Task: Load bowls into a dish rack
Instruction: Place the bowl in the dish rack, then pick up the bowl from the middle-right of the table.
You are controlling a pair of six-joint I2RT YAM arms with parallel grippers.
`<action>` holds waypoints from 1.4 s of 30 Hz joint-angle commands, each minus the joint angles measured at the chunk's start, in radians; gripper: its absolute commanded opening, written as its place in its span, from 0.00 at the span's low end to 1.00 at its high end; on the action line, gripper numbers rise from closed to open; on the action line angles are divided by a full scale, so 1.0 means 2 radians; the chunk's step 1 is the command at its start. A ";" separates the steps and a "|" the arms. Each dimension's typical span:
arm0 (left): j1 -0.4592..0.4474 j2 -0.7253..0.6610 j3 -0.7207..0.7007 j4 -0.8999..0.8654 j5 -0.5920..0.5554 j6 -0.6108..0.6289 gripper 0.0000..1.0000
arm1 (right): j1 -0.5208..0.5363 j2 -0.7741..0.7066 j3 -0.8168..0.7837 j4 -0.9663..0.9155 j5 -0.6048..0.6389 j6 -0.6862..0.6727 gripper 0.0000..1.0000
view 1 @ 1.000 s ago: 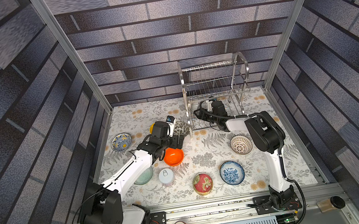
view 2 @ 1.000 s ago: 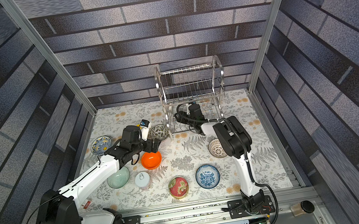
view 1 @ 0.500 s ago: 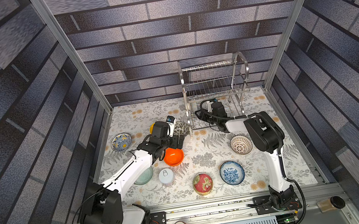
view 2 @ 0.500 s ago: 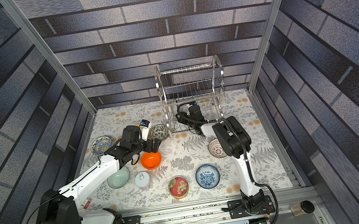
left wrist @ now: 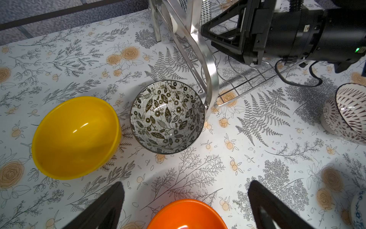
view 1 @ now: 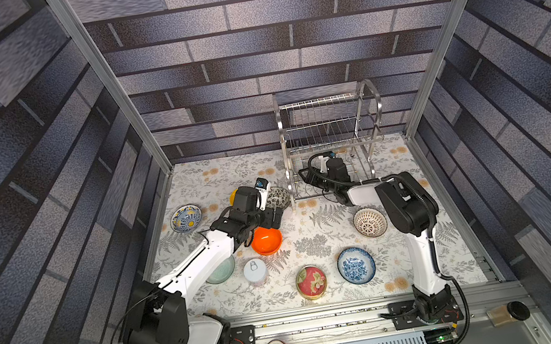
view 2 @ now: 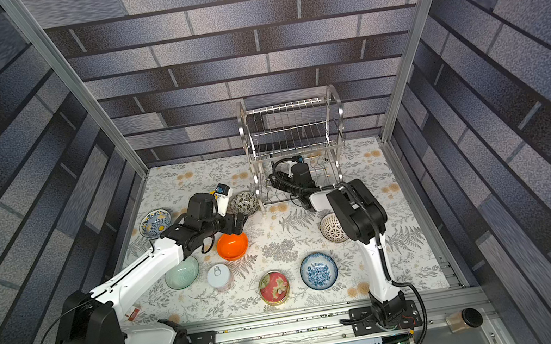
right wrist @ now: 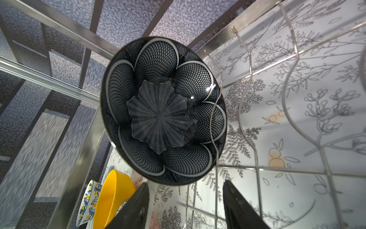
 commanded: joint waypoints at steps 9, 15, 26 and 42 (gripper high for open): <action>0.003 -0.013 0.017 0.000 0.006 -0.008 1.00 | -0.003 -0.040 -0.032 0.033 -0.016 0.017 0.62; 0.001 -0.019 0.017 0.000 0.006 -0.006 1.00 | -0.009 -0.046 -0.045 0.062 -0.019 0.049 0.62; -0.001 -0.022 0.017 0.000 0.004 -0.006 1.00 | -0.019 -0.056 -0.057 0.092 -0.029 0.094 0.61; -0.002 -0.019 0.017 0.000 0.001 -0.007 1.00 | -0.019 -0.131 -0.140 0.096 -0.042 0.108 0.61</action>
